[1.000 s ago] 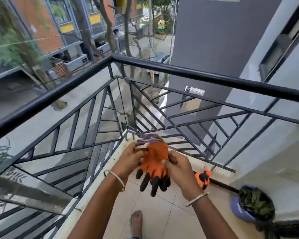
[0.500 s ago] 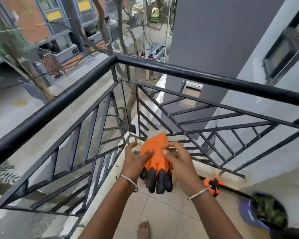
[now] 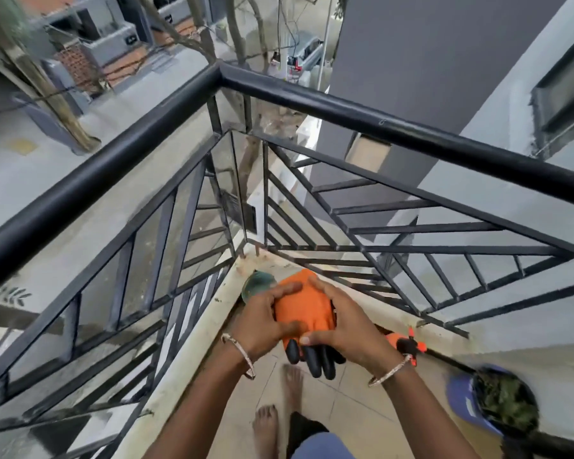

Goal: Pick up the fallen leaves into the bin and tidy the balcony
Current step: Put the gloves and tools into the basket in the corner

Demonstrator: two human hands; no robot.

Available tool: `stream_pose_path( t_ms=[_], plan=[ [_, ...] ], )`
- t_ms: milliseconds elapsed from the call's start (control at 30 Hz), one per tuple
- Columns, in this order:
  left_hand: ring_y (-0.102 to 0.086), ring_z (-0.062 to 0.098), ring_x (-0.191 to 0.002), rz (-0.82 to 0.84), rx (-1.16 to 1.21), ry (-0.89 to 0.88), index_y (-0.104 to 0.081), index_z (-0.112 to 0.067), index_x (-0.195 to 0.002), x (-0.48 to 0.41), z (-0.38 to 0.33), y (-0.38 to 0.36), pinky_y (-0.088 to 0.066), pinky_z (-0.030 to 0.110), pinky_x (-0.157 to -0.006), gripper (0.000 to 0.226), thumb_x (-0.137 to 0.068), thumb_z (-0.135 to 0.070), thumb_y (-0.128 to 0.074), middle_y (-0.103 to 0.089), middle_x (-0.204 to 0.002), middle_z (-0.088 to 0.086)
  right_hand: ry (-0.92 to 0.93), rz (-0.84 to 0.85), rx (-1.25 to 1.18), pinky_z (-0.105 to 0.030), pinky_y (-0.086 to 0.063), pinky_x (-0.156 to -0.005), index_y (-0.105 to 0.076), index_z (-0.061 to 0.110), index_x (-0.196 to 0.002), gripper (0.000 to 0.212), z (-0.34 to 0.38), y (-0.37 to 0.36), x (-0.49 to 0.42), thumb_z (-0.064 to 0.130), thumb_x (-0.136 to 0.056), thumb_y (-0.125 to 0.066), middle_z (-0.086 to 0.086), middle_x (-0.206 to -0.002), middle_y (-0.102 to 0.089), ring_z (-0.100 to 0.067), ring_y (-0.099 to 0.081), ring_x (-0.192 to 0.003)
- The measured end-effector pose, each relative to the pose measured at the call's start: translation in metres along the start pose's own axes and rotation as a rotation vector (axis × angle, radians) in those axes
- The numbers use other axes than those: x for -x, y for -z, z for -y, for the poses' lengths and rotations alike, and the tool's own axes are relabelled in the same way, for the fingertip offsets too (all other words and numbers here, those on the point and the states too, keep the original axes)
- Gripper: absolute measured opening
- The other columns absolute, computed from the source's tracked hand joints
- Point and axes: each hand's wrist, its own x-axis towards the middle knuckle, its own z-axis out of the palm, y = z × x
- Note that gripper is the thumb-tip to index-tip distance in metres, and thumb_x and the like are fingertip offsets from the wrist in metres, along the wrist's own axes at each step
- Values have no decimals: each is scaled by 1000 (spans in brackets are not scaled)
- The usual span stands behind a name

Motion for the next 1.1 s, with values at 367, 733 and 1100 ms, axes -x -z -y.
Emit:
stream_pose_path(
  t_ms=[367, 733, 1100],
  plan=[
    [-63, 17, -99, -165, -344, 164, -71, -21, -107, -92, 63, -30, -42, 20, -75, 46, -62, -26, -63, -69, -103, 0, 23, 81, 308, -11, -31, -66, -67, 33, -95, 51, -81, 0, -123, 37, -51, -92, 14, -92, -46, -6, -45, -88],
    [-54, -2, -67, -349, 21, 308, -55, -26, -89, -182, 243, -30, -42, 19, -65, 32, -77, -53, -67, -59, -71, -18, -273, 349, -239, -19, -46, -70, -59, 12, -103, 40, -224, -70, -254, 27, -76, -84, 6, -83, -66, -9, -62, -80],
    [-65, 36, -94, -645, 527, 603, -59, -31, -101, -271, 441, -36, -51, 65, -82, 51, -58, -47, -82, -67, -104, 14, -632, 227, -588, -47, -58, -80, -63, 7, -109, 18, -353, -188, -366, 9, -92, -65, -14, -95, -68, -25, -68, -82]
  ],
)
